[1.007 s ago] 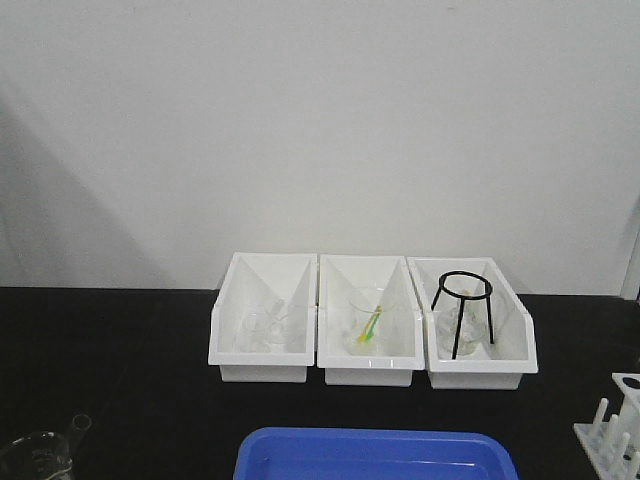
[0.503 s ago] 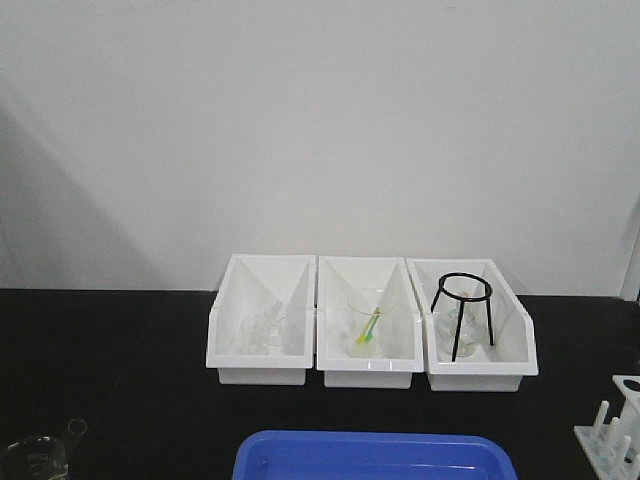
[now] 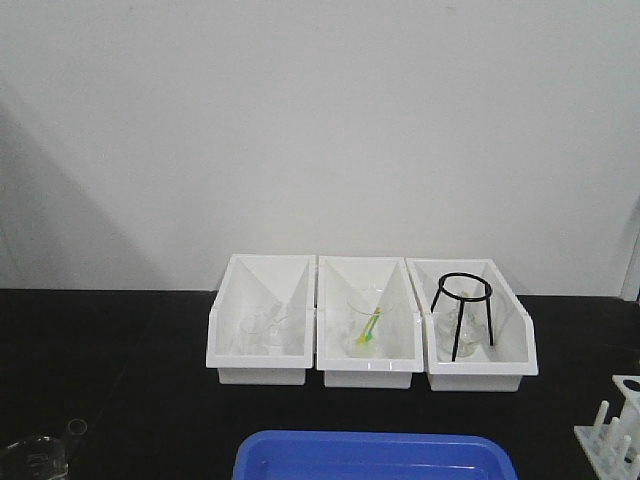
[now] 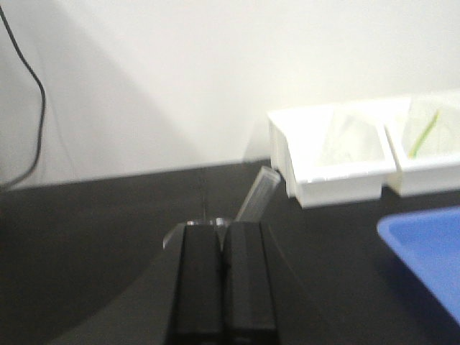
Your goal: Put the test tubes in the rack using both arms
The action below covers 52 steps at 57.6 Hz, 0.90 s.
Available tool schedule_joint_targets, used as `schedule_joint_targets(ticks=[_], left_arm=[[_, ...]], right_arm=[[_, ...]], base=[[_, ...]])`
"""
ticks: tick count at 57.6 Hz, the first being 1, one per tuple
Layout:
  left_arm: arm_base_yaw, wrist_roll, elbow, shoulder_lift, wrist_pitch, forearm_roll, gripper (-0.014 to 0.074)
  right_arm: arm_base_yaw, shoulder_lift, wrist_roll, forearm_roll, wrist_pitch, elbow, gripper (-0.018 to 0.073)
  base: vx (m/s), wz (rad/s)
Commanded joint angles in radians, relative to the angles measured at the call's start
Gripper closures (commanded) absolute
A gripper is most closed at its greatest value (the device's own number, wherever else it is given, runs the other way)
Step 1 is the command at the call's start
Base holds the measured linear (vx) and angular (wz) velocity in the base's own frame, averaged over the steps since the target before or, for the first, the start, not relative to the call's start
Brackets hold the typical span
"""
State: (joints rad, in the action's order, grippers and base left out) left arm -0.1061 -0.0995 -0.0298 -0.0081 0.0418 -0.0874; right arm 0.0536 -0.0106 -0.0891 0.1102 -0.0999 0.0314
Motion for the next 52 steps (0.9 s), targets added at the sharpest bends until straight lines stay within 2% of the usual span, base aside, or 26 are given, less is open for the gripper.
schedule_joint_targets(ticks=[1, 14, 26, 30, 34, 38, 44, 52], left_arm=[[0.003, 0.005, -0.028, -0.010, -0.134, -0.002, 0.0617], [0.003, 0.005, -0.026, -0.010, -0.139, -0.002, 0.0617], [0.003, 0.009, -0.018, -0.010, -0.285, -0.004, 0.0617], [0.003, 0.037, -0.014, -0.010, -0.321, -0.019, 0.0617], [0.003, 0.082, 0.012, -0.010, -0.307, -0.023, 0.0617], [0.003, 0.093, 0.065, -0.010, -0.283, -0.021, 0.0617], [0.003, 0.063, 0.189, 0.033, -0.253, -0.018, 0.0617], [0.003, 0.019, 0.450, 0.214, -0.170, -0.018, 0.0617]], right_arm=[[-0.004, -0.007, 0.008, 0.015, 0.091, 0.010, 0.0567], [-0.004, -0.007, 0.009, 0.015, 0.125, 0.009, 0.0567], [-0.004, -0.007, 0.005, 0.015, 0.326, 0.007, 0.0567], [-0.004, -0.007, 0.005, 0.015, 0.395, -0.003, 0.0567], [-0.004, -0.007, 0.005, 0.015, 0.402, -0.039, 0.0567], [-0.004, -0.006, 0.005, 0.013, 0.373, -0.096, 0.0567], [-0.004, 0.031, 0.006, 0.015, 0.316, -0.240, 0.0567], [-0.004, 0.183, 0.009, 0.016, 0.285, -0.489, 0.0567]], base=[[0.00, 0.00], [0.00, 0.00], [0.00, 0.00], [0.00, 0.00], [0.00, 0.00], [0.00, 0.00], [0.00, 0.00], [0.00, 0.00]])
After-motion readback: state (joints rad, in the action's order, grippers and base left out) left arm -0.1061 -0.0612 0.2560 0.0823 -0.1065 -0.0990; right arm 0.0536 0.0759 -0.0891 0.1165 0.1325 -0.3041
